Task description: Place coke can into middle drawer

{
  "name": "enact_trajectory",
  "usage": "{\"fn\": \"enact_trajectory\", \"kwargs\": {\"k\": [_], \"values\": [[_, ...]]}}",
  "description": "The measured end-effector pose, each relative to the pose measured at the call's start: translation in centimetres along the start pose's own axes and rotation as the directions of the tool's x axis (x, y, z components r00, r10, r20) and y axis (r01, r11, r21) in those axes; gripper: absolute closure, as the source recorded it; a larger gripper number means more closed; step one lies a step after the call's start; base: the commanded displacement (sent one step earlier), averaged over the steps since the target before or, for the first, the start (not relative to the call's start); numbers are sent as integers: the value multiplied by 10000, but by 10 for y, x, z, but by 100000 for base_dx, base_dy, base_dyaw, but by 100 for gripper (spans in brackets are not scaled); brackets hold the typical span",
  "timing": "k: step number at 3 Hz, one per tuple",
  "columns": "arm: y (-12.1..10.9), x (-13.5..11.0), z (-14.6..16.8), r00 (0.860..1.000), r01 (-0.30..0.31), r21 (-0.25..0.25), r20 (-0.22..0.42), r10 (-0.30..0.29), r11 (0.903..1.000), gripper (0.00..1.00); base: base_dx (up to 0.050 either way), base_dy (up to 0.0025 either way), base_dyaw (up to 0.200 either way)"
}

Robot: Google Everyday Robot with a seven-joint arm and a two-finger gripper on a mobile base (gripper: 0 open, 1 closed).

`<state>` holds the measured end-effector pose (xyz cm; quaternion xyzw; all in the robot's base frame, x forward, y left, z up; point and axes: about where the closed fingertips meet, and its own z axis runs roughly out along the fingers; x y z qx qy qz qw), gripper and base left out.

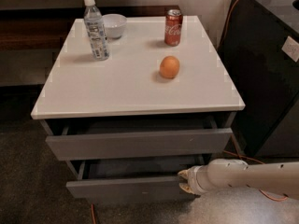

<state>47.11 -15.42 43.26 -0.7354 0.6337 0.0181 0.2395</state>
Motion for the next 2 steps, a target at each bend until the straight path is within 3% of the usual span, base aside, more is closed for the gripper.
{"fn": "enact_trajectory", "kwargs": {"k": [2], "values": [[11, -14, -10, 9997, -125, -199, 208, 129, 9997, 100, 0, 0, 0]]}}
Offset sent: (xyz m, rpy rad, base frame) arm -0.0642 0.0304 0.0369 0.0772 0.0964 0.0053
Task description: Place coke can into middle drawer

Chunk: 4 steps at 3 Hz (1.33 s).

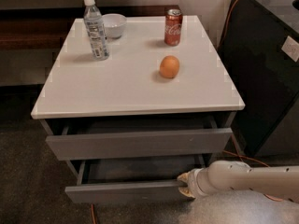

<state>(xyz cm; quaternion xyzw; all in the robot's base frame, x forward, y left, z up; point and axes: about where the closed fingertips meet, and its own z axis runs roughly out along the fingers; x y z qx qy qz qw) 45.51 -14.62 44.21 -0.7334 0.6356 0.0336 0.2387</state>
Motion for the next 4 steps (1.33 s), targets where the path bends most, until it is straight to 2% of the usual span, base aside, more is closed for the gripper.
{"fn": "enact_trajectory", "kwargs": {"k": [1, 2, 3, 4], "values": [[0, 0, 0, 10000, 0, 0, 0, 0, 10000, 100, 0, 0, 0], [12, -13, -9, 9997, -114, -148, 217, 117, 9998, 100, 0, 0, 0], [14, -17, -13, 9995, -147, -160, 274, 151, 9998, 100, 0, 0, 0], [26, -38, -33, 9978, -323, -197, 566, 334, 9993, 100, 0, 0, 0]]}}
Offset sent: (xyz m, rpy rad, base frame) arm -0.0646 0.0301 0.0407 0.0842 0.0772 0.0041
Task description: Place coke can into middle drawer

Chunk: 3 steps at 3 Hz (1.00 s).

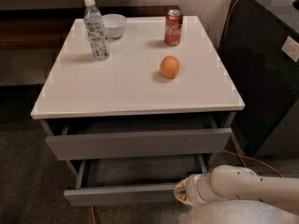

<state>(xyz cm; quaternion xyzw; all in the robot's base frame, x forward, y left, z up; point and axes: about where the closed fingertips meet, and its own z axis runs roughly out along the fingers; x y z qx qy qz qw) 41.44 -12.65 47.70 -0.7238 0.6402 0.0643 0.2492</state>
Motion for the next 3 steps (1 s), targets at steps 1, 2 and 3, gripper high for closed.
{"fn": "enact_trajectory", "kwargs": {"k": [1, 2, 3], "values": [[2, -15, -16, 9998, -68, 99, 174, 66, 9999, 100, 0, 0, 0], [-11, -21, -27, 9998, -87, 344, 160, 82, 9994, 100, 0, 0, 0], [-33, -11, -23, 9999, -121, 577, -36, 123, 9983, 100, 0, 0, 0]]}}
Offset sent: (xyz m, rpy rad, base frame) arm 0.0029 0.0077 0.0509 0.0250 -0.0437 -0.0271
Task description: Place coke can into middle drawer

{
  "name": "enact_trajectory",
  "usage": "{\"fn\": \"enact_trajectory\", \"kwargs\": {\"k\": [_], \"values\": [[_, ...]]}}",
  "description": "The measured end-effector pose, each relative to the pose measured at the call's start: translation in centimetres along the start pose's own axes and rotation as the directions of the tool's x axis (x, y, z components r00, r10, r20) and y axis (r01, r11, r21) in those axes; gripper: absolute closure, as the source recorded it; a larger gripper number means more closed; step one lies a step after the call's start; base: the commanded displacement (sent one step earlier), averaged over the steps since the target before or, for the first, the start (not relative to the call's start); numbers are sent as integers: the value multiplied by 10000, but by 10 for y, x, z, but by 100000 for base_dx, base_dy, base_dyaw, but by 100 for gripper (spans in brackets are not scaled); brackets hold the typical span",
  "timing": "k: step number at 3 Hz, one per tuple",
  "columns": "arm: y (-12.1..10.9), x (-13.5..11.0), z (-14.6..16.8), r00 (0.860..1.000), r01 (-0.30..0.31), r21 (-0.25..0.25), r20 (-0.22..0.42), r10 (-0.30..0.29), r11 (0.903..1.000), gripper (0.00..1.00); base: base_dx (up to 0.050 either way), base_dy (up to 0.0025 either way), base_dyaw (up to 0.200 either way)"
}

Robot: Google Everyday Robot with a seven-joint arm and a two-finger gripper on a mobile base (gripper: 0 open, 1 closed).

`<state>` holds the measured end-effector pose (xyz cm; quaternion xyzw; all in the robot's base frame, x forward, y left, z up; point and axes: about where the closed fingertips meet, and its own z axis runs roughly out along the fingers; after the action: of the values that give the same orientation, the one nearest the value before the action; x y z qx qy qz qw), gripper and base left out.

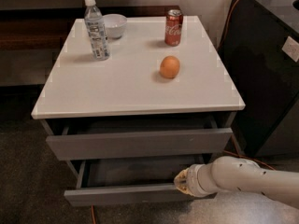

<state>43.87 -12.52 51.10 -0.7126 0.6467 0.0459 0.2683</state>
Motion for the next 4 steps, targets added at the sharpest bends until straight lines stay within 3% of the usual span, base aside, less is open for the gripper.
{"fn": "enact_trajectory", "kwargs": {"k": [1, 4], "values": [[-16, 19, 15, 9991, -5, 104, -423, 10, 9999, 100, 0, 0, 0], [-30, 54, 42, 9952, 144, 514, -975, -93, 9986, 100, 0, 0, 0]]}}
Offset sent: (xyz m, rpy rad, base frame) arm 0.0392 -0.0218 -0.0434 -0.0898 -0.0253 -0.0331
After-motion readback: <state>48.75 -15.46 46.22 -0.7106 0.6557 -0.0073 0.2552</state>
